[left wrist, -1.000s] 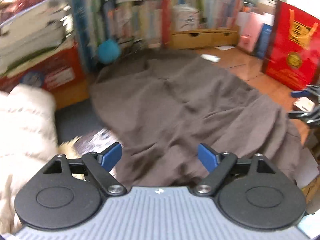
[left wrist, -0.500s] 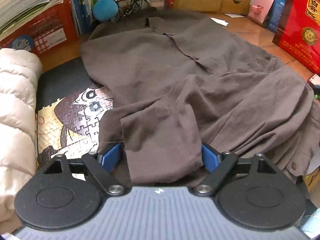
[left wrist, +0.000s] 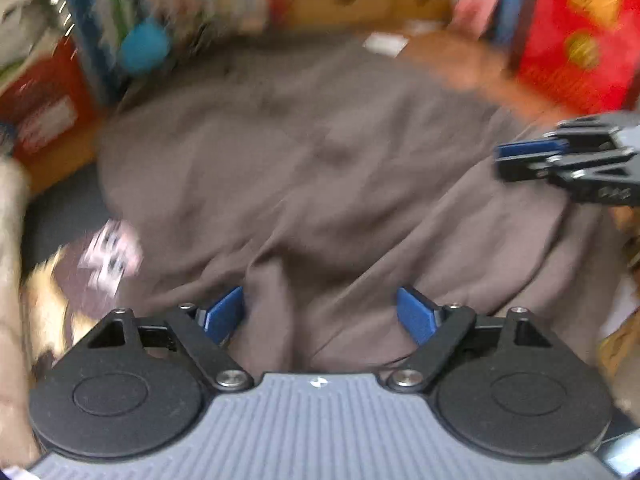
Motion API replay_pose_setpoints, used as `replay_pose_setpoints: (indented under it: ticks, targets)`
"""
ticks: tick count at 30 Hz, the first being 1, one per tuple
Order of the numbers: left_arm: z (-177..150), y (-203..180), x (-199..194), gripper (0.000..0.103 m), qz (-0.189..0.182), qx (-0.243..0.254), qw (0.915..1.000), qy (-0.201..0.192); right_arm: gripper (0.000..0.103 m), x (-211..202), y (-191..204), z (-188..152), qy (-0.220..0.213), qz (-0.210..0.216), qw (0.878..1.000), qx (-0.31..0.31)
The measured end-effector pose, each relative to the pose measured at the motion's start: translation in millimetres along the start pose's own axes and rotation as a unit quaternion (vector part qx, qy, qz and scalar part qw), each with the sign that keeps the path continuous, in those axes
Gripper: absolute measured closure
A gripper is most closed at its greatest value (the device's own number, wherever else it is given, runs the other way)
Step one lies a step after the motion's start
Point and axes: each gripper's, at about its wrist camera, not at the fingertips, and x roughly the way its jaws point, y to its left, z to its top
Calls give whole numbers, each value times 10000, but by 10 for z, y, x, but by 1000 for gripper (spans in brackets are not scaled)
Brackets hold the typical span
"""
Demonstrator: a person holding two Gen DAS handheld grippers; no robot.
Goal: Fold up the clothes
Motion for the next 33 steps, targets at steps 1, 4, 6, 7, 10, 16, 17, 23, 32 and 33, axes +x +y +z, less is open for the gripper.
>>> replay_pose_setpoints:
  ticks: [1, 4, 6, 7, 10, 16, 17, 23, 32, 33]
  targets:
    - [-56, 80, -41, 13, -33, -74, 9999, -111, 87, 36, -36, -78, 44, -33, 10000, 46]
    - [-172, 303, -173, 14, 46, -310, 9994, -135, 89, -92, -238, -215, -67, -288, 9993, 241]
    - [-212, 385, -241, 13, 496, -377, 9981, -36, 89, -211, -324, -271, -86, -689, 9973, 219]
    - [-233, 426, -282, 13, 709, -417, 9966, 10, 87, -290, -353, -298, -117, -831, 9963, 184]
    - [-319, 503, -540, 16, 868, -573, 9945, -74, 28, -575, -344, -425, -337, -916, 9951, 159]
    - [-519, 105, -1013, 11, 395, 127, 9979, -498, 5, -1207, -205, -739, -933, -655, 9933, 207]
    - [-561, 14, -1022, 11, 361, 257, 9979, -474, 5, -1259, -174, -797, -953, -663, 9929, 240]
    - [-796, -281, -1041, 11, -62, 344, 9992, -199, 5, -1337, -89, -1052, -880, -525, 9925, 667]
    - [-979, -193, -1046, 11, -199, -871, 9960, -10, 5, -1373, -9, -1358, -994, 373, 9790, 1740]
    - [-963, -196, -1011, 11, -49, -977, 9952, 21, 5, -1372, 10, -1377, -986, 292, 9793, 1741]
